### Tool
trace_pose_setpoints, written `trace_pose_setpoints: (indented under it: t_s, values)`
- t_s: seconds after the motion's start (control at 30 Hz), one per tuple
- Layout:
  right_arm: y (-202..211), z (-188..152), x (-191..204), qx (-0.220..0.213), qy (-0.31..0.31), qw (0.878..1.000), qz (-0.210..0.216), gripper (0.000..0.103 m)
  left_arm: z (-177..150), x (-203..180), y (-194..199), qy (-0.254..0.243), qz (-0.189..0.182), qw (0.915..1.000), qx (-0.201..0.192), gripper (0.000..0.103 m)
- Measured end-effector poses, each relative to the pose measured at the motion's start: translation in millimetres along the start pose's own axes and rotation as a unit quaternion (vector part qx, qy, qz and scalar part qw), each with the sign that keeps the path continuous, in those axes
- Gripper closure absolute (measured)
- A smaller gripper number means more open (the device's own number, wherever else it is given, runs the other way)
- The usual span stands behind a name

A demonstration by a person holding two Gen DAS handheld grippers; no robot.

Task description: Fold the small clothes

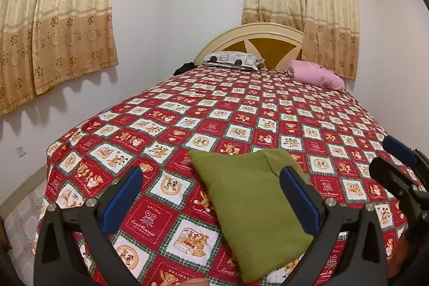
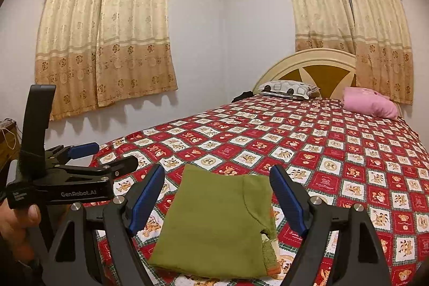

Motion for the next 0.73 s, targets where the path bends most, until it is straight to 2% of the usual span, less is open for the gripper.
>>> trace_pose_setpoints:
  t_s: [0.43,0.73]
  values:
    - [1.5,0.6,4.0,0.0,0.002,1.0,0.007,0.022,-1.5,5.4,-4.6,-0.001,0.018,0.9998,0.002,0.0]
    - [3.1,-0.3,5.7,0.001,0.005,1.0,0.009,0.022,-1.6,0.6,0.1,-0.01,0.014,0.9998,-0.013,0.0]
Point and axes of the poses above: each gripper's, at about its wrist camera, not at the fingertips, and y roughly against the way its jaws point, x to its left, z to its top, the point moved 4 cm from there along -y, roughly the way its jaws point, and after that the axes turned 3 degrees about z, right-handed, at the moved point
